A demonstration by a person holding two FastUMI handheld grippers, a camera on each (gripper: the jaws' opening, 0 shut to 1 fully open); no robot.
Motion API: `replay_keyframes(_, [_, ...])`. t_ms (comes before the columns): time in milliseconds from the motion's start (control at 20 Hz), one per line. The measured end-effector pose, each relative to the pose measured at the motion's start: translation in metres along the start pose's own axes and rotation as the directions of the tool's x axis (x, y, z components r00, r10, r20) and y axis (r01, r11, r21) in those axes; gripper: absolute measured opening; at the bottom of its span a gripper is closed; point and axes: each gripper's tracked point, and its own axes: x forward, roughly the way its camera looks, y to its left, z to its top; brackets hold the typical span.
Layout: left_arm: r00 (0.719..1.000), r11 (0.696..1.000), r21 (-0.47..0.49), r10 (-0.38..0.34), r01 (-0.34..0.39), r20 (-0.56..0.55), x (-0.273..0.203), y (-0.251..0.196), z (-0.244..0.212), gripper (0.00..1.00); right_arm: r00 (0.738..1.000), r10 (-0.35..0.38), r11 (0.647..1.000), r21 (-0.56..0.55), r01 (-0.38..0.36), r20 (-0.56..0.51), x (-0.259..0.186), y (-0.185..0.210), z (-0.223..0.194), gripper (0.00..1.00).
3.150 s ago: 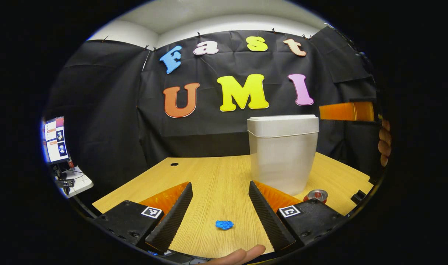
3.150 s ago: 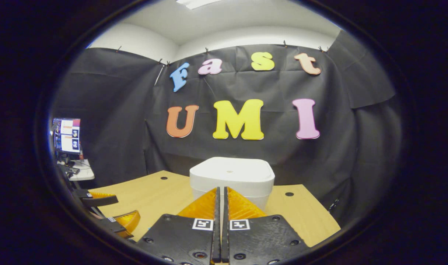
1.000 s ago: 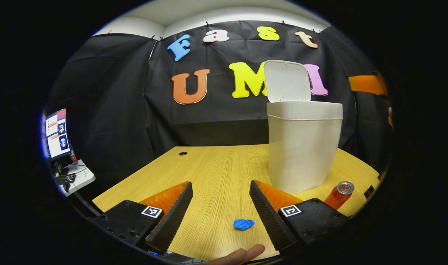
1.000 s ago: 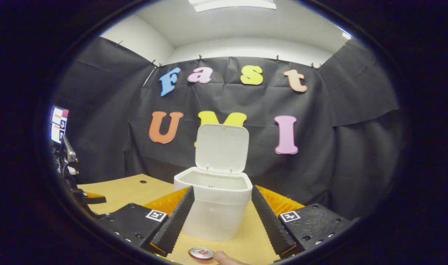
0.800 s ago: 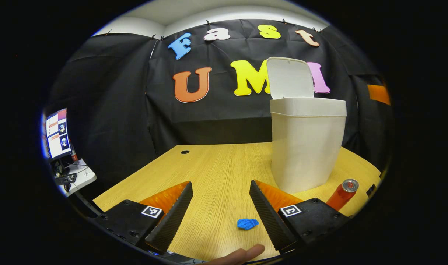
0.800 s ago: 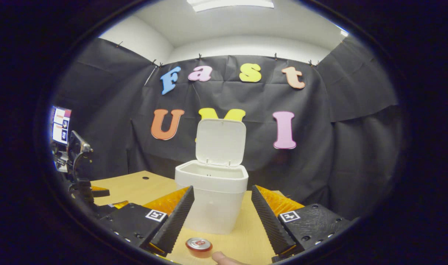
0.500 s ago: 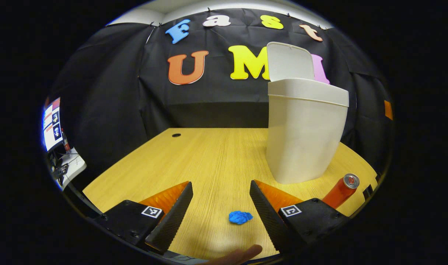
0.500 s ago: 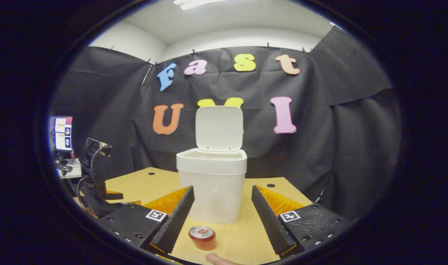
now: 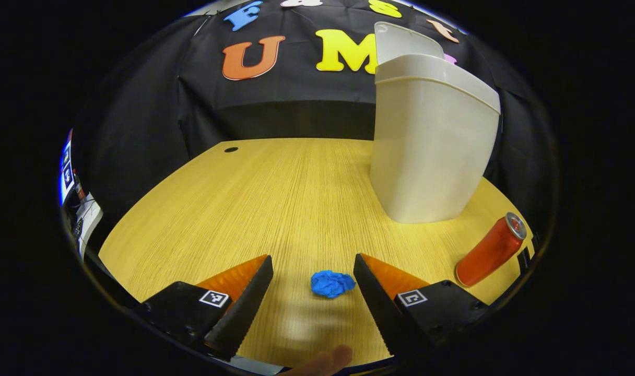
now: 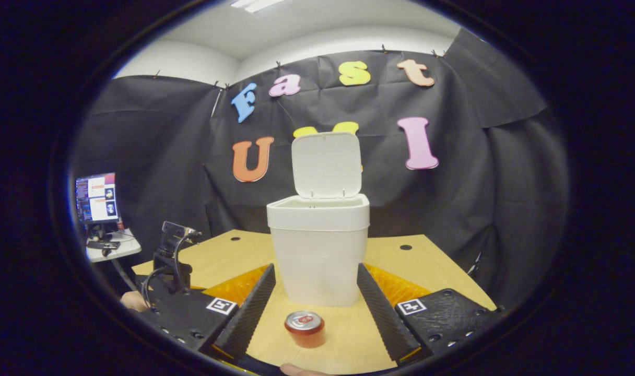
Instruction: Press the lid of the desktop garbage bin to open it, pick up the crumpled paper on the desktop and throw it into the bin, then pick up the pop can on the desktop and drop it into the bin, and finally close the garbage bin lid.
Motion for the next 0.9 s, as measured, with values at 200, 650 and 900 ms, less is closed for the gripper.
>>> replay_keyframes(200, [0.999, 1.0, 0.011, -0.028, 0.029, -0.035, 0.008, -0.007, -0.012, 0.98, 1.0, -0.013, 1.0, -0.011, 0.013, -0.014, 0.004, 0.001, -0.006, 0.95])
replay_keyframes(650, [0.997, 1.0, 0.0, -0.024, 0.024, -0.069, 0.011, -0.006, -0.024, 0.93, 0.997, 0.02, 1.0, -0.019, -0.021, -0.07, 0.011, 0.017, -0.023, 0.95])
replay_keyframes(900, [0.996, 0.999, 0.0, -0.032, 0.033, -0.08, 0.011, -0.005, -0.023, 0.9, 0.983, -0.014, 1.0, -0.013, 0.012, -0.183, 0.02, 0.02, -0.052, 0.96])
